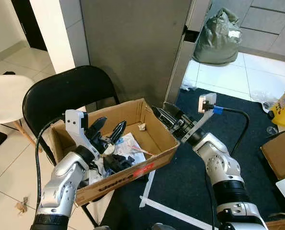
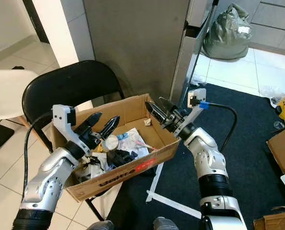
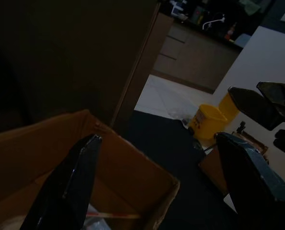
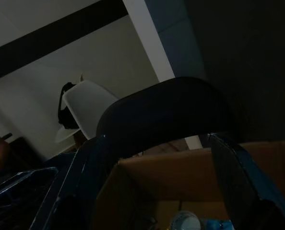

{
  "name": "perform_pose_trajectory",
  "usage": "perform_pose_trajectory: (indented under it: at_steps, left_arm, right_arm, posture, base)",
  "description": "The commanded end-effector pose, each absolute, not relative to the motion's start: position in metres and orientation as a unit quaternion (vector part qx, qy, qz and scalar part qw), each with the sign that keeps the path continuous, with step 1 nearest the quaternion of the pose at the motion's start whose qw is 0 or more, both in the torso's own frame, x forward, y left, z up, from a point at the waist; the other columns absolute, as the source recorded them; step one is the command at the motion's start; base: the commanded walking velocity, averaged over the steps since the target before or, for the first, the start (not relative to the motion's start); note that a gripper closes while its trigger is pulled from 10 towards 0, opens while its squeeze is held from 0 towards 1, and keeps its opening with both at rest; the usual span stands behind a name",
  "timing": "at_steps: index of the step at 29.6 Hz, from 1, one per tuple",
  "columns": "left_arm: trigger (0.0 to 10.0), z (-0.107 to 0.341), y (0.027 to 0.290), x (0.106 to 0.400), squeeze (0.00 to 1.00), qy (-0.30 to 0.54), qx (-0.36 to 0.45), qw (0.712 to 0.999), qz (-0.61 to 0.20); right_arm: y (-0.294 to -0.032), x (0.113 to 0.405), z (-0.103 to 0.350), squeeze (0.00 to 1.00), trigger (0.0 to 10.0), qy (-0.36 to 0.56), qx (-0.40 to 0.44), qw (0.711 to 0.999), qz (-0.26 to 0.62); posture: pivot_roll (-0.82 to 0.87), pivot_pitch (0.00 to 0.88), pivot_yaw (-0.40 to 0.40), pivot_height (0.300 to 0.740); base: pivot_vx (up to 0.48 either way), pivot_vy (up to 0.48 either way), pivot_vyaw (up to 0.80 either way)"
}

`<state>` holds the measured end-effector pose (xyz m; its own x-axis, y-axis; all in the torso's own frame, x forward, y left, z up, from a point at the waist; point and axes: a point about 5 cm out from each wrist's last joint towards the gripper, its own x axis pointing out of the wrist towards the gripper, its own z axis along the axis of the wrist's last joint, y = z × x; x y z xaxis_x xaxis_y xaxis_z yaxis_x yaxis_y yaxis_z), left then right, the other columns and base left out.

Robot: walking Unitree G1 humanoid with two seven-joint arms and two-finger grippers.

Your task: Picking trash to rubbish bin

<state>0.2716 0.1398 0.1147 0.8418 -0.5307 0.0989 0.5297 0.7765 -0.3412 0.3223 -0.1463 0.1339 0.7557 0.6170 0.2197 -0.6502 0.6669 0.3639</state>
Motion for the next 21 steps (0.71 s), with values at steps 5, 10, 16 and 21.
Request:
perform_pose_trajectory:
  at_steps: [5,10,16,21]
  left_arm:
    - [10.0,0.109,0.139,0.268,0.00,0.010,-0.175,0.949,-0.262]
    - [10.0,0.109,0.141,0.268,0.00,0.010,-0.178,0.950,-0.255]
    - [10.0,0.109,0.140,0.267,0.00,0.010,-0.175,0.951,-0.255]
    - [10.0,0.107,0.139,0.267,0.00,0.012,-0.181,0.949,-0.257]
  right_arm:
    - [-0.148,0.311,0.131,0.00,10.0,-0.049,0.124,0.935,0.328]
    - [-0.151,0.304,0.132,0.00,10.0,-0.063,0.097,0.948,0.297]
    - [-0.151,0.304,0.130,0.00,10.0,-0.060,0.088,0.949,0.296]
    - [-0.152,0.304,0.130,0.00,10.0,-0.060,0.081,0.954,0.284]
  posture:
    - [0.05,0.000,-0.030,0.740]
    - [0.04,0.000,-0.022,0.740]
    - [0.03,0.000,-0.020,0.740]
    - [0.03,0.000,-0.024,0.740]
  base:
    - [-0.291,0.000,0.00]
    - [-0.295,0.000,0.00]
    - [-0.196,0.000,0.00]
    - [-0.317,0.000,0.00]
